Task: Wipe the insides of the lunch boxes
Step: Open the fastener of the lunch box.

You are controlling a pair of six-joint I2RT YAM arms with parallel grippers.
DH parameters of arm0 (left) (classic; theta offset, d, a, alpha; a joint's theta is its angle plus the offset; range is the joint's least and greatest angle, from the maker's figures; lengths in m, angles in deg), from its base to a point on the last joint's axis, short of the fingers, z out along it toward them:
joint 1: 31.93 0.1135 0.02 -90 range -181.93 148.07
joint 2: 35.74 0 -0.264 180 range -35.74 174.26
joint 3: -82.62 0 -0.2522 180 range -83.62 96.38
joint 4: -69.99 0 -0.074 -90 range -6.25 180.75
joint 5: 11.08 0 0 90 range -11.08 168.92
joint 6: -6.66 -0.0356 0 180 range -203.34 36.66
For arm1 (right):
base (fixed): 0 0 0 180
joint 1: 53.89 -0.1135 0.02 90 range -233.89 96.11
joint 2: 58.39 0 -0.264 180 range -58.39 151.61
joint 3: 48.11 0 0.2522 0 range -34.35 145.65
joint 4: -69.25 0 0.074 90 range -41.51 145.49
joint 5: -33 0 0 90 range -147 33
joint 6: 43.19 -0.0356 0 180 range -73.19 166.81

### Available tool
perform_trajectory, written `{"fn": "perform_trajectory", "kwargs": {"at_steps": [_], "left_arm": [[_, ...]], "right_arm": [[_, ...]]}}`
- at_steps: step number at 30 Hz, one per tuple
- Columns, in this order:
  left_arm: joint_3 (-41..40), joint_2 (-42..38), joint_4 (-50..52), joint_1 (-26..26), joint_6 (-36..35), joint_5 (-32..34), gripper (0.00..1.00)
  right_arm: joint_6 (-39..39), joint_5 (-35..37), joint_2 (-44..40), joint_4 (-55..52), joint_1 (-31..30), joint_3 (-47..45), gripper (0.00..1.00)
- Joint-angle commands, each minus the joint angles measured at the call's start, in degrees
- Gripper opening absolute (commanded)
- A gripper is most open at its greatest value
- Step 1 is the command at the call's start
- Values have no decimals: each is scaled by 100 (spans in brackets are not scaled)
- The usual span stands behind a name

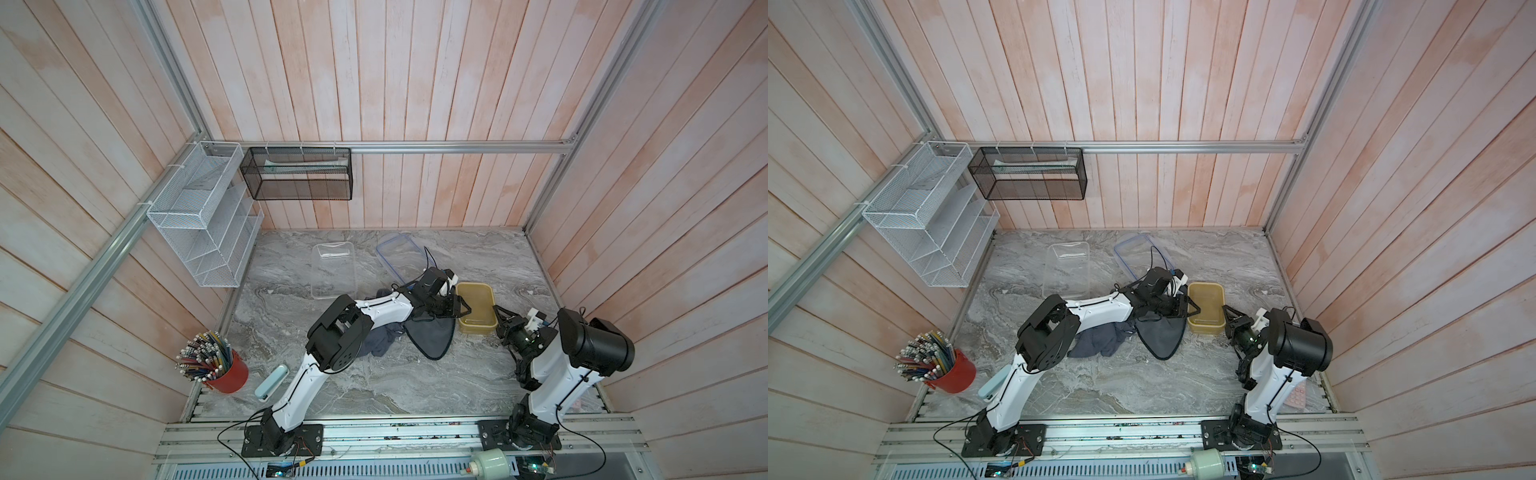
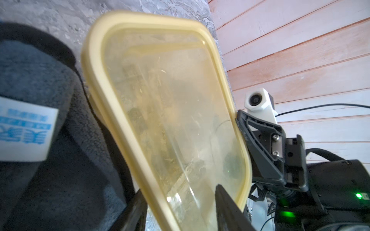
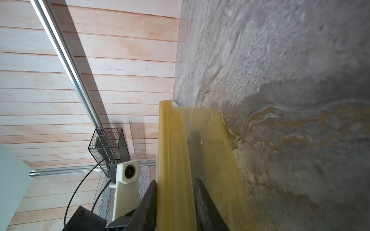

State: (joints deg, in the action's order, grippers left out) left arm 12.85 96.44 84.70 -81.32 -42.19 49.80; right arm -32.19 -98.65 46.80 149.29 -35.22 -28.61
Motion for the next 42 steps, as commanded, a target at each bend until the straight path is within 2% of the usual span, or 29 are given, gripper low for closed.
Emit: {"fn": "perform_trajectory", "kwargs": {"at_steps": [1, 6, 11, 16, 22, 31, 36, 38, 42], "left_arm": [[68, 416, 799, -66, -317, 405, 53], [414, 552, 1394, -132, -685, 739, 53], [580, 715, 1544, -158, -761, 699, 52], [802, 865, 1803, -176, -894, 753, 53], [1032, 951, 2067, -179, -1024, 856, 53], [1295, 1129, 2319, -178, -1082, 865, 53], [1261, 1056, 2226, -168, -1067, 826, 54], [1186, 968, 2100, -160, -1058, 757, 55], [974, 705, 1755, -110, -1039, 599, 57]], "right_arm": [[276, -231, -307, -176, -109, 9, 24], [942, -135, -915, -1367, -129, 106, 16], [1623, -79, -1424, -2514, -133, 230, 10], [2032, -17, -1631, -3183, -130, 294, 4], [2561, 169, -1645, -3997, -136, 380, 1], [3398, 815, -1973, -5473, -136, 566, 0], [3408, 659, -2032, -5425, -131, 571, 2], [3318, 618, -2146, -5356, -101, 542, 8], [3267, 659, -2541, -5485, 0, 483, 27]]}}
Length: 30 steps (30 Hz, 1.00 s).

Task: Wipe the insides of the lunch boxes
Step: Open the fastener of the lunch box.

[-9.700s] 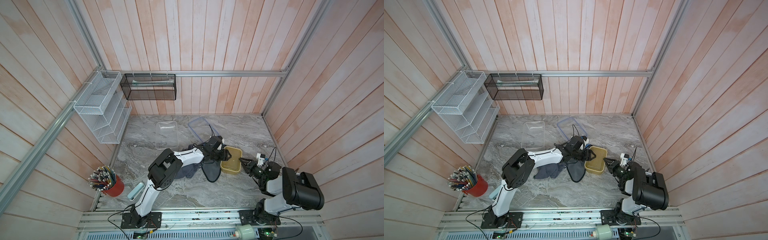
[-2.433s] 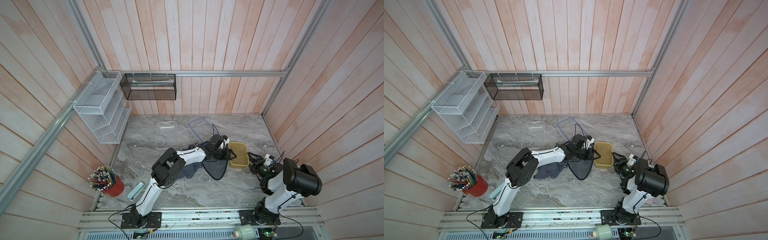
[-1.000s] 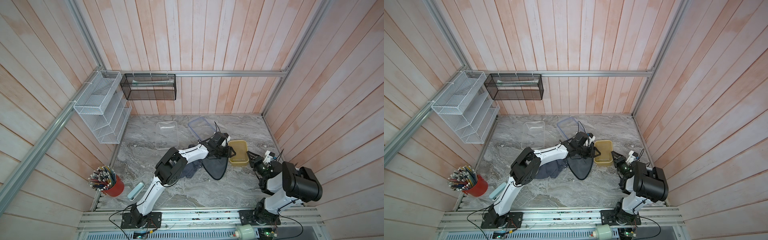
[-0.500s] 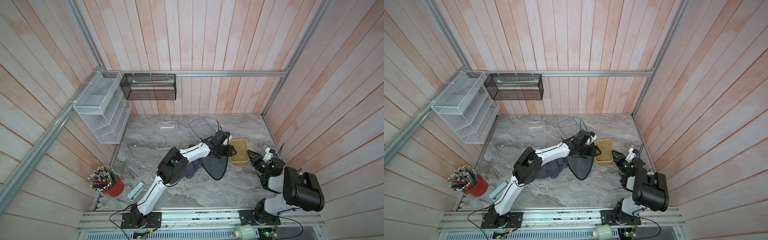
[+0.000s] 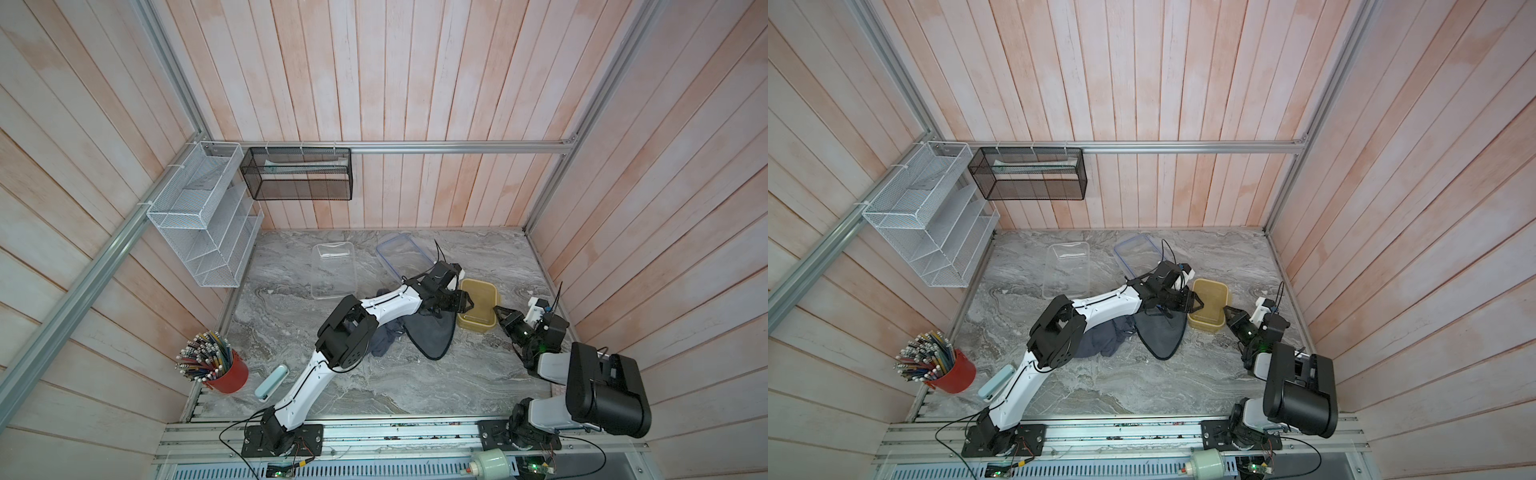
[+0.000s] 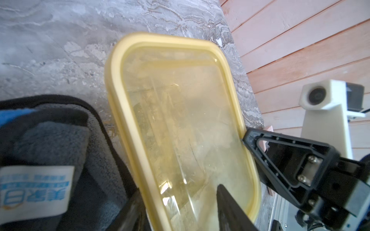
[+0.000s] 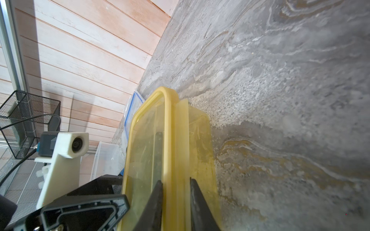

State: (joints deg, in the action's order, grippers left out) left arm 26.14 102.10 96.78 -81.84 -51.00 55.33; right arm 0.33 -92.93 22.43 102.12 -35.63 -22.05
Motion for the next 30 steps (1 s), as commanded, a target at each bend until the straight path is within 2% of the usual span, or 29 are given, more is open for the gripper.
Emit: {"fn": "perform_trajectory", "kwargs": {"at_steps": [1, 6, 10, 14, 19, 24, 30], "left_arm": [[-412, 76, 458, -38, -149, -22, 58], [-864, -282, -224, 69, -43, -348, 67], [-1076, -434, -654, 138, -52, -634, 75], [-1293, -536, -1137, 179, 113, -874, 80], [-1386, -670, -1385, 187, 76, -742, 91], [-1337, -698, -1541, 182, 42, -636, 94], [-982, -506, -1369, 180, -58, -531, 94]], "right_arm": [[-14, 70, -176, -746, 107, -207, 30], [62, -314, -51, -701, 405, -186, 46], [-42, -755, 271, -263, 489, -179, 52], [-104, -918, 374, 67, 503, -222, 54], [-10, -1065, 135, -31, 508, -206, 55], [219, -1009, -144, -417, 509, -107, 57], [281, -1175, 27, -477, 533, 10, 56]]}}
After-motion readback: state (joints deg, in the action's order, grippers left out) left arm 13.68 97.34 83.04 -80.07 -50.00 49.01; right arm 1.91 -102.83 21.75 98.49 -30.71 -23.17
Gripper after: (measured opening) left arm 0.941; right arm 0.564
